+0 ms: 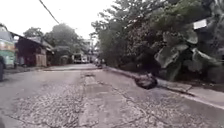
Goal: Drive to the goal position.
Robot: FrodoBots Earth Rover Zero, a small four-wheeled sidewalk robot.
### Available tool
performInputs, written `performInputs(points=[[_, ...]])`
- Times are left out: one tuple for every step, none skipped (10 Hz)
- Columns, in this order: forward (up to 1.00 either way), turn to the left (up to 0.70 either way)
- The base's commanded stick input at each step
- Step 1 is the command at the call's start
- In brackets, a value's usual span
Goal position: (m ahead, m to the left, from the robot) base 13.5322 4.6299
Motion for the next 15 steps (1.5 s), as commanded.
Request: performInputs(points=[[1.00, 0.00], [1.00, 0.00], [1.00, 0.00], [1.00, 0.00], [1.00, 0.00], [1.00, 0.00], [1.00, 0.00], [1.00, 0.00], [1.00, 0.00], [1.00, 0.00], [1.00, 0.00], [1.00, 0.00], [1.00, 0.00], [1.00, 0.00], [1.00, 0.00]])
